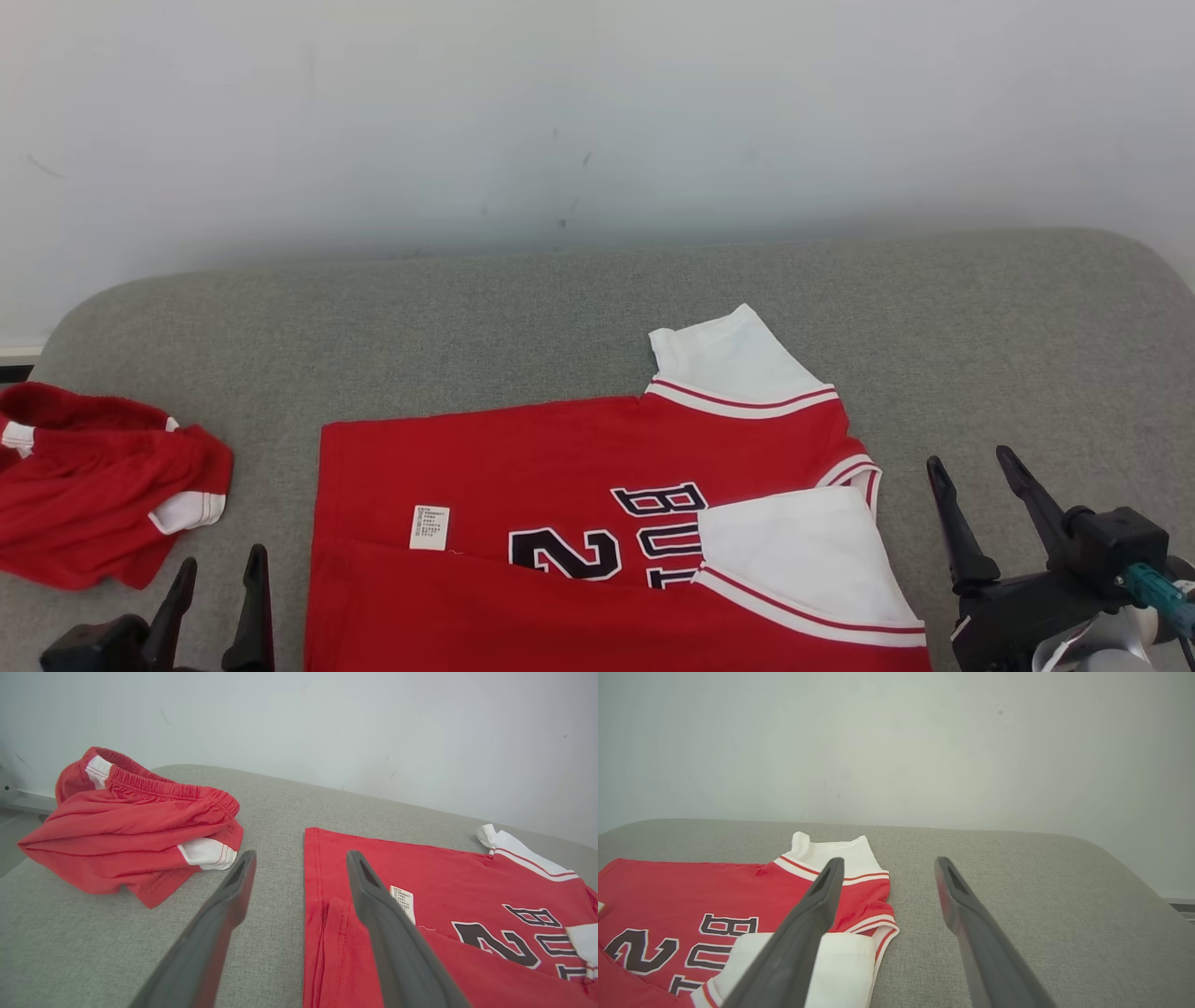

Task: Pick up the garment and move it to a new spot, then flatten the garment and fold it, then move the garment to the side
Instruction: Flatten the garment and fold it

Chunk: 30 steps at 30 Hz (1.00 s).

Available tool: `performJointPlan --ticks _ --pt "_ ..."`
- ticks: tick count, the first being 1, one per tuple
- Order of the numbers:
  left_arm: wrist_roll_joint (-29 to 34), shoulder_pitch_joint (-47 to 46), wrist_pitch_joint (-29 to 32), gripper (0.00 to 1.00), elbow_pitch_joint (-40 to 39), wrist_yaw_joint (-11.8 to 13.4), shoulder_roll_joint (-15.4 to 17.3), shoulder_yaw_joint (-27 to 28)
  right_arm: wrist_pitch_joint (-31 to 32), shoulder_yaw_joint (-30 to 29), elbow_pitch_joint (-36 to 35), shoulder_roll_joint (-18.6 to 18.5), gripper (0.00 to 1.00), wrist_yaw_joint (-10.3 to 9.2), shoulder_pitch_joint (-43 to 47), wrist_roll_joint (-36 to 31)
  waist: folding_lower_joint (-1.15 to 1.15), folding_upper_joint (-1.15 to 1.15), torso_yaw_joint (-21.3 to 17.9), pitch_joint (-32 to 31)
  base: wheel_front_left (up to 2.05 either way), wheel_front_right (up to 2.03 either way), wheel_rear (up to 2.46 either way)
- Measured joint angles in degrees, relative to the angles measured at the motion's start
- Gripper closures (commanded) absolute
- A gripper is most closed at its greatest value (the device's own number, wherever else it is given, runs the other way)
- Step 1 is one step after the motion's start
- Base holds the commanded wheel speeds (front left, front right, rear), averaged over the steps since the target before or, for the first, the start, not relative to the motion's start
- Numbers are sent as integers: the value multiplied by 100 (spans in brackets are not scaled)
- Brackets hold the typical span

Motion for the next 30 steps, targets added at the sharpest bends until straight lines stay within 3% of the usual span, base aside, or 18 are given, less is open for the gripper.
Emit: performJointPlan --ticks 11,18,30 --pt "263 58 -15 0 22 0 -182 272 -19 -204 5 166 0 -46 98 1 0 0 25 34 0 0 0" --pt "837 58 38 0 247 0 -148 241 -25 -235 24 171 0 -47 109 0 0 0 51 29 0 0 0" --pt "1123 47 383 0 160 0 -158 146 -25 -133 48 153 0 -45 109 -135 0 0 93 39 0 0 0"
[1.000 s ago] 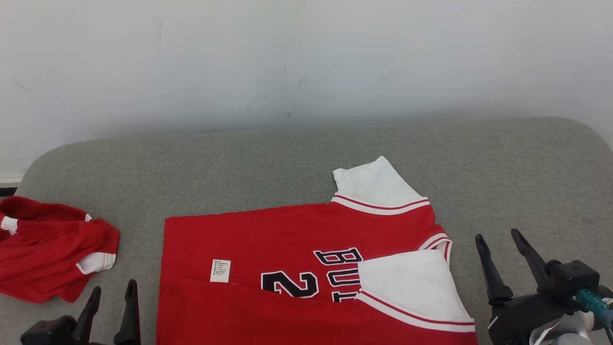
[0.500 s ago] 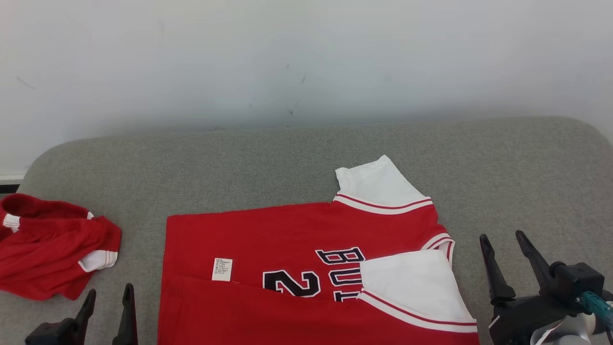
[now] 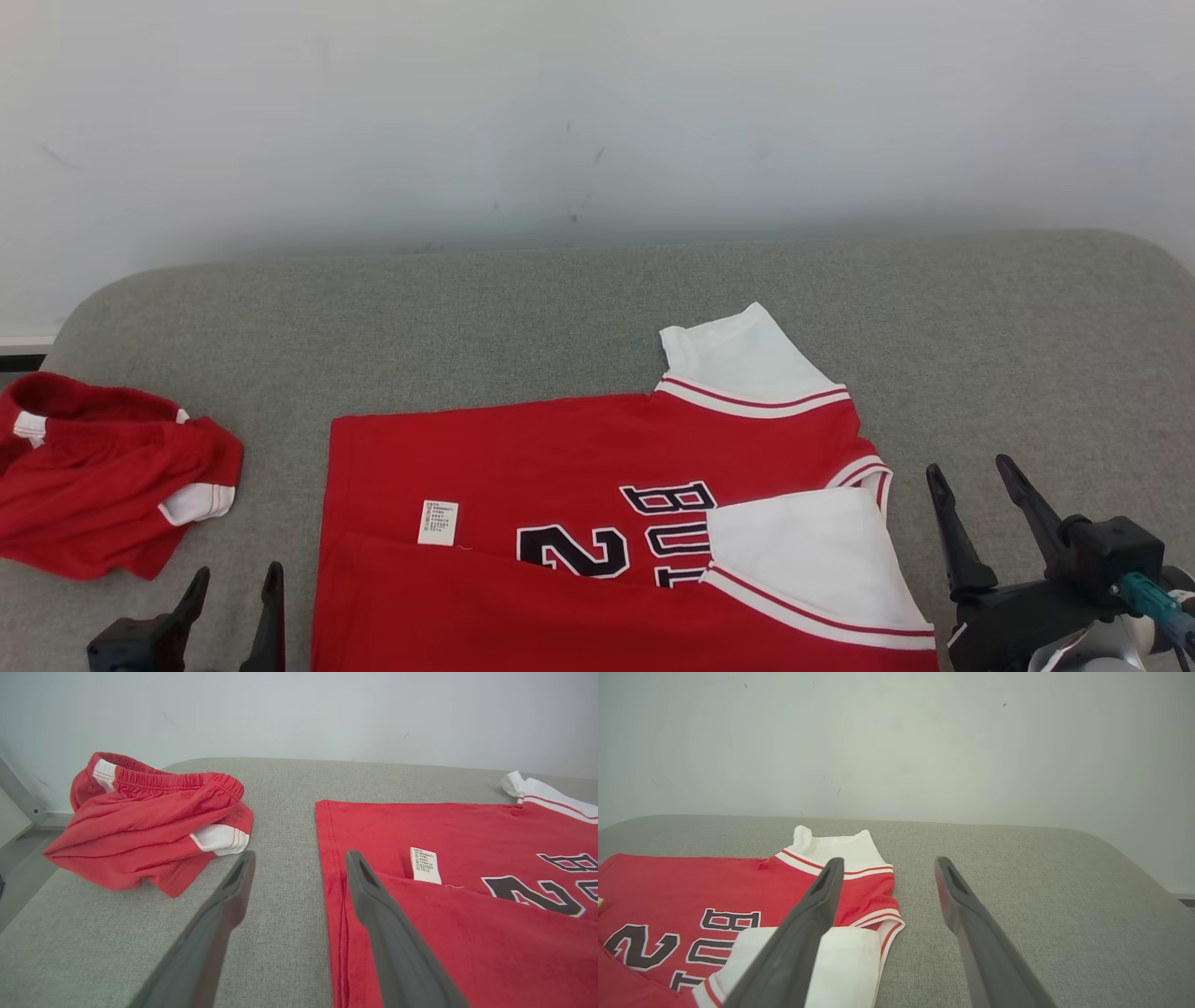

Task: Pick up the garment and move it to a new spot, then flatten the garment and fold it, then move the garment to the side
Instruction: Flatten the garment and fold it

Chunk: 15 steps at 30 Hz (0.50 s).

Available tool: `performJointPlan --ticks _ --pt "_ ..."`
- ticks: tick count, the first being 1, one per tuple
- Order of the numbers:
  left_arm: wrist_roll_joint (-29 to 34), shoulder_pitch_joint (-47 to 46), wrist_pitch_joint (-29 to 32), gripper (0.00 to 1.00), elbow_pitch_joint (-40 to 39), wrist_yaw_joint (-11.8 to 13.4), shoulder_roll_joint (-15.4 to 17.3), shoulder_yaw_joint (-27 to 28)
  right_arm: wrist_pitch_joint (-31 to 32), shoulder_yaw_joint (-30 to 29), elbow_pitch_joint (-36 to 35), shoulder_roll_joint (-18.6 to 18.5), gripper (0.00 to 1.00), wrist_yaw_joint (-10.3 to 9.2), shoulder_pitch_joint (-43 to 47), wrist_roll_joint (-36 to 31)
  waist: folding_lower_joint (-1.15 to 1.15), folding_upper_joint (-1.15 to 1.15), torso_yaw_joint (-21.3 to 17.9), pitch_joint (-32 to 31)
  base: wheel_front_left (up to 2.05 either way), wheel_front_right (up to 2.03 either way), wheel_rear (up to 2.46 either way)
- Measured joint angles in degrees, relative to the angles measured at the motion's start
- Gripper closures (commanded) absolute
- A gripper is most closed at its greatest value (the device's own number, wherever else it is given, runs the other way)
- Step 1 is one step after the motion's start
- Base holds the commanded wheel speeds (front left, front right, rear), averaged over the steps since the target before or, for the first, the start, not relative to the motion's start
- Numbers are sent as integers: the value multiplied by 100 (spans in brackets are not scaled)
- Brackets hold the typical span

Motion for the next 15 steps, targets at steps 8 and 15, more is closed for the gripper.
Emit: performJointPlan --ticks 8,15 --pt "-8 -602 315 0 23 -143 176 -66 1 35 -49 -23 0 9 -14 -18 0 0 -29 124 0 0 0" --pt "-51 -1304 699 0 336 -403 232 -127 41 94 -205 -44 0 24 -59 -103 0 0 -106 327 0 0 0"
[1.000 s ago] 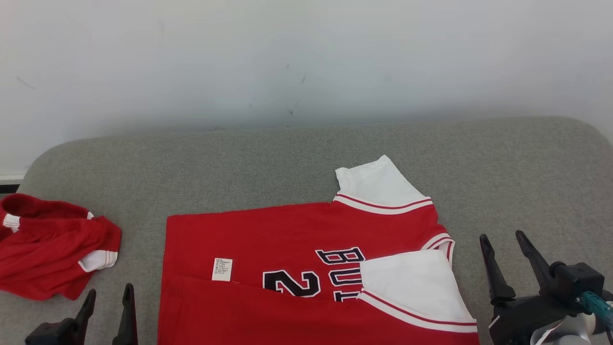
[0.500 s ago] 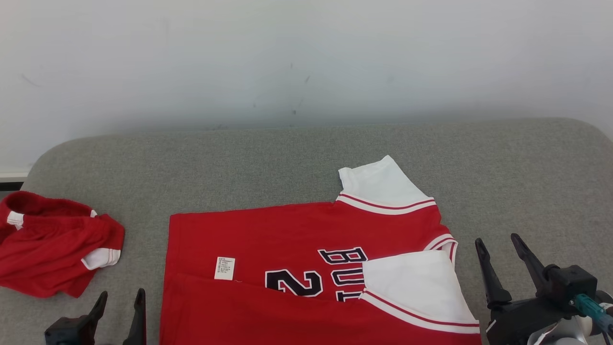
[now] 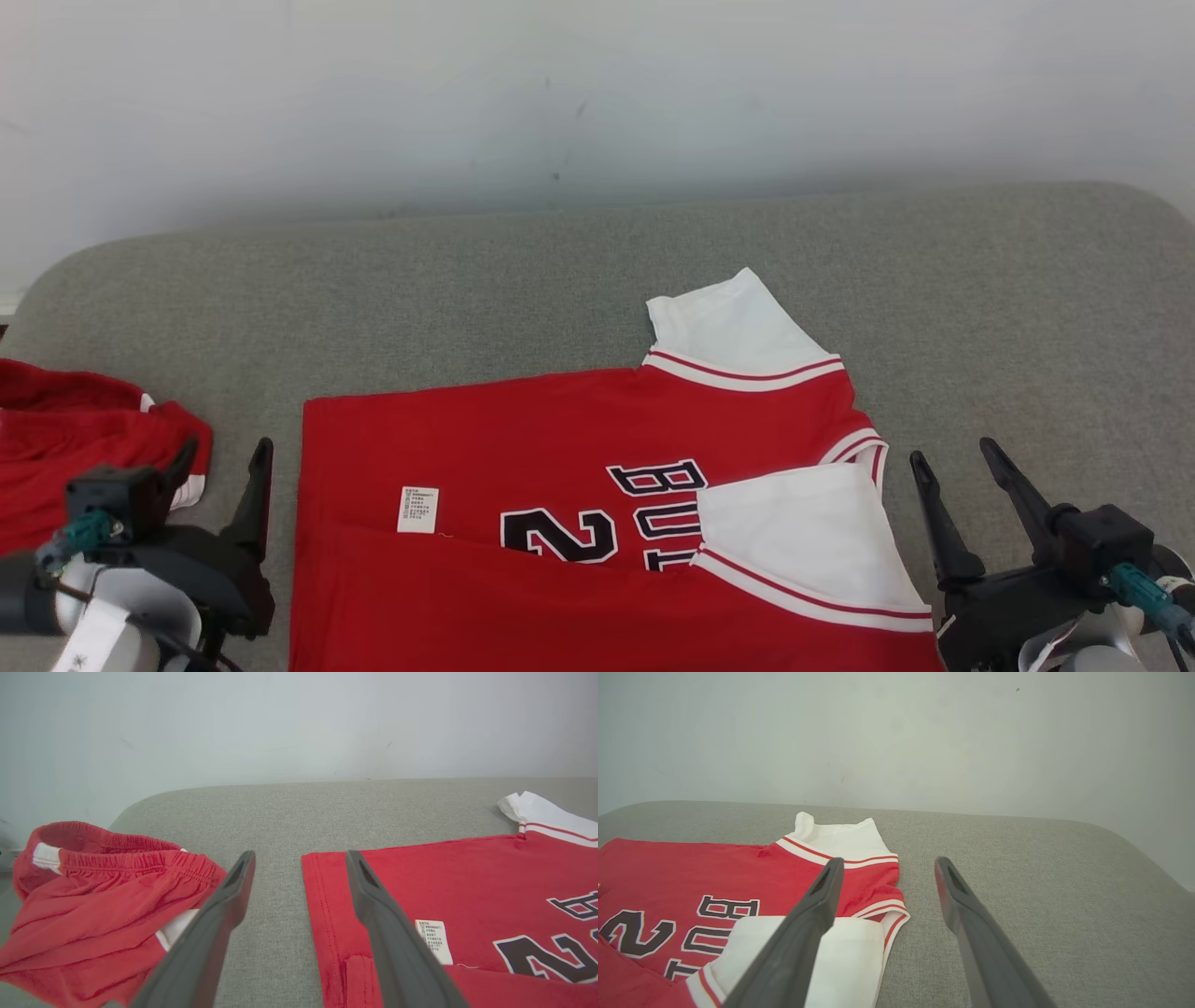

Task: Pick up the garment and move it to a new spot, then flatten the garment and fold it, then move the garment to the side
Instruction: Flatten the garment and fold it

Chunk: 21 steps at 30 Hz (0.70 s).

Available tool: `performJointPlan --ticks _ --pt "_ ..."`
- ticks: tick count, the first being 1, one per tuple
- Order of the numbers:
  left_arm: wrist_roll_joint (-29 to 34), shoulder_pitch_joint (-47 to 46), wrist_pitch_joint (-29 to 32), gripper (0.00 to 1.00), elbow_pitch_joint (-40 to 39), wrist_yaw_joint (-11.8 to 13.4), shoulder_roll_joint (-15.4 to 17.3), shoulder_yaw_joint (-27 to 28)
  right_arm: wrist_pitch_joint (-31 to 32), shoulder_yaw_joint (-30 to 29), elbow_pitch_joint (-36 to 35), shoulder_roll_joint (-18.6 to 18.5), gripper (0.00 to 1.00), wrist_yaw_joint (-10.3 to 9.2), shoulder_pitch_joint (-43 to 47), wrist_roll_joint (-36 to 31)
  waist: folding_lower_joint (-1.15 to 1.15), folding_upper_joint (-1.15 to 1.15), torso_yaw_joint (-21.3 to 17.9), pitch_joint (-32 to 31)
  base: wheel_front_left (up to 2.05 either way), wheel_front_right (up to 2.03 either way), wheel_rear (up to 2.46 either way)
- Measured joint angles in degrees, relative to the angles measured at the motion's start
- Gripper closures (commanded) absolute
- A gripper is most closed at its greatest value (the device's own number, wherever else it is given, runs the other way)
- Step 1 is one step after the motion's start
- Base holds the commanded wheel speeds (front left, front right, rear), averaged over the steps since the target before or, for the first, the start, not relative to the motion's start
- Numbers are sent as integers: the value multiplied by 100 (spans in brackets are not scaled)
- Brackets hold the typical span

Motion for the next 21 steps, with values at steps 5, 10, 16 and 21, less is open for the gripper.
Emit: performJointPlan --ticks 5,10,16,21 --pt "-30 -510 290 0 358 -235 69 0 46 4 -132 -24 0 -1 -155 -55 0 0 -93 263 0 0 0" --pt "-310 -1096 568 0 775 -500 38 46 55 -55 -177 -107 0 -3 -274 -59 0 0 -203 561 0 0 0" --pt "-449 -1556 823 0 1396 -664 -138 70 102 -75 -249 -110 0 -19 -535 -114 1 1 -320 883 0 0 0" --pt "-620 -1685 970 0 1898 -737 -219 46 103 -68 -282 -103 0 -20 -593 -163 1 1 -402 1071 0 0 0"
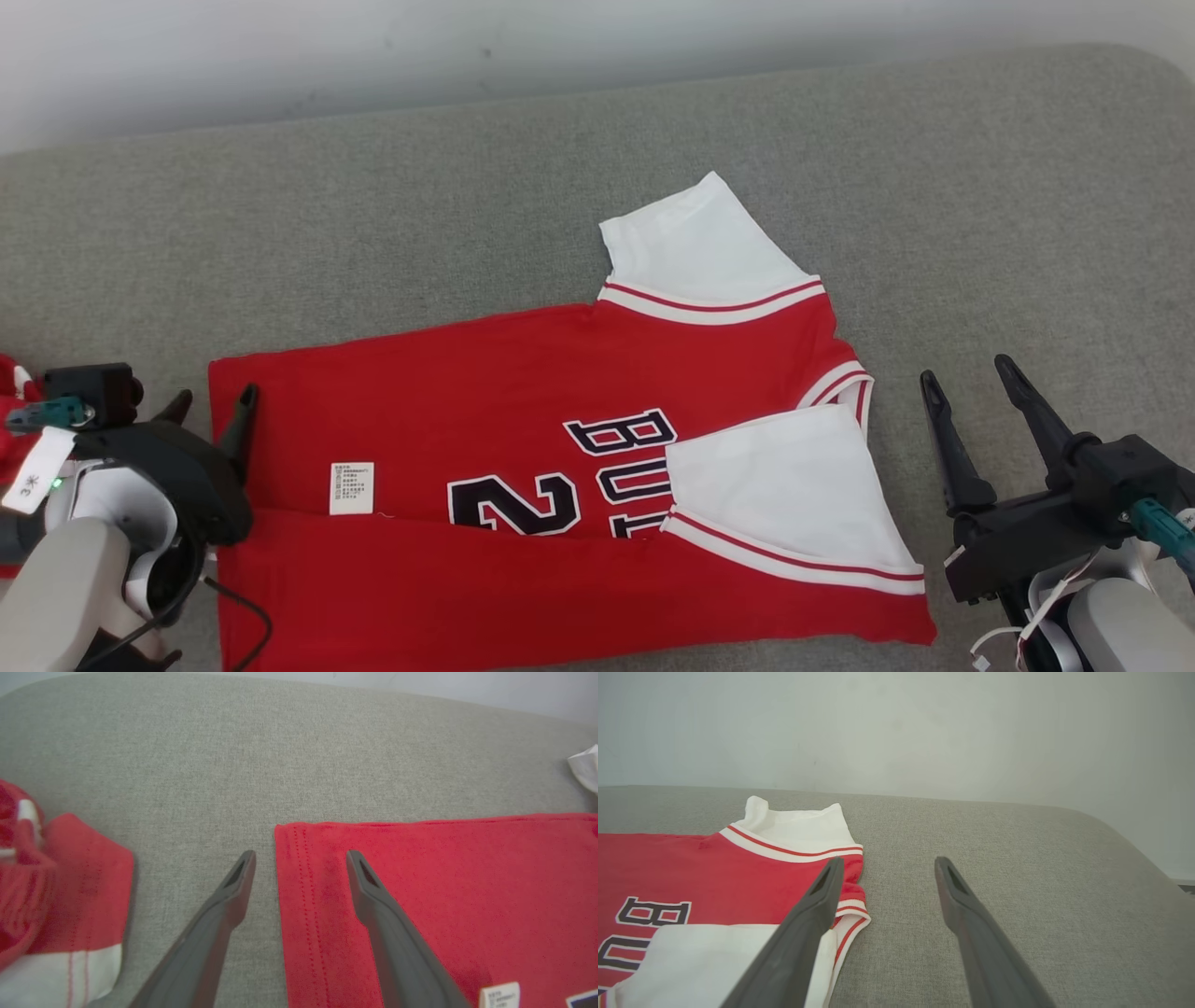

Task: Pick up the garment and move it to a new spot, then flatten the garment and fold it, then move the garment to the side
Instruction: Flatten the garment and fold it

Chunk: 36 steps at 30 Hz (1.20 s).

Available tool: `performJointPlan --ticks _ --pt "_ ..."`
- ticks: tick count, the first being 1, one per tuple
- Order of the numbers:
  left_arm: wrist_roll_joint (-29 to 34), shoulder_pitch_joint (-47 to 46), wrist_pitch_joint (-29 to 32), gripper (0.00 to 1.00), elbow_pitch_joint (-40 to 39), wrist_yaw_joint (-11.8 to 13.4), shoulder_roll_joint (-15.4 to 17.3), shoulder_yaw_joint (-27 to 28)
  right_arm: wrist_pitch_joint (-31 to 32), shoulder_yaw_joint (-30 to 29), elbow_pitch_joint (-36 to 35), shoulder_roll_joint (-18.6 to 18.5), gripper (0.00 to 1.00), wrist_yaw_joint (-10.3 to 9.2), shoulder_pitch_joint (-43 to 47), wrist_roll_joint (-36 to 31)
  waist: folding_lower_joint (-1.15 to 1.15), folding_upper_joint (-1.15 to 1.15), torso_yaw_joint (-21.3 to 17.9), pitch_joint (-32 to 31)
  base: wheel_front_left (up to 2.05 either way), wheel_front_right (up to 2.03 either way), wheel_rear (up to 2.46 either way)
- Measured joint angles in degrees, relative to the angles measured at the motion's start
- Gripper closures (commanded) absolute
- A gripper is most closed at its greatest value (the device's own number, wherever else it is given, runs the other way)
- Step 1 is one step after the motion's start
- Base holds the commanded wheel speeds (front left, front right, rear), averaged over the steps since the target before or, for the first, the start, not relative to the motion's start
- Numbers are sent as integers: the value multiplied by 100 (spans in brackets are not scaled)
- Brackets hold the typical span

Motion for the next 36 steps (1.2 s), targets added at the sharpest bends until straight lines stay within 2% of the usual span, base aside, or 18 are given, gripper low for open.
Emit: performJointPlan --ticks 18,19,20,23,24,25,29,32,36 --pt "-71 -603 -46 0 1062 -226 -130 -93 64 60 5 20 0 -7 -129 -100 -1 0 -73 175 0 0 0" --pt "-94 -648 -67 6 1114 -226 -145 -92 78 67 7 20 0 -7 -135 -107 -1 0 -79 182 0 0 0" --pt "-97 -686 -81 43 1150 -227 -158 -94 88 71 7 19 0 -7 -149 -110 -1 -1 -82 187 0 0 0" --pt "-142 -761 -134 73 1271 -232 -218 -82 101 87 -1 11 0 -5 -233 -151 -1 0 -80 206 0 0 0" --pt "-146 -774 -146 93 1298 -236 -231 -92 125 105 -3 11 0 -5 -252 -159 -1 0 -77 210 0 0 0" --pt "-147 -782 -181 100 1321 -254 -246 -96 145 118 -7 9 0 -5 -267 -172 -1 0 -72 215 0 0 0" --pt "-148 -892 -234 100 1428 -278 -310 -151 270 170 -33 -22 0 9 -380 -190 -1 0 -17 259 0 0 0" --pt "-147 -950 -301 100 1454 -279 -359 -186 476 286 26 -20 0 129 -761 -191 -1 0 44 306 0 0 0" --pt "-147 -1147 -400 100 1479 -280 -486 -290 932 437 389 36 0 357 -1823 -191 -1 -1 173 399 0 0 0"
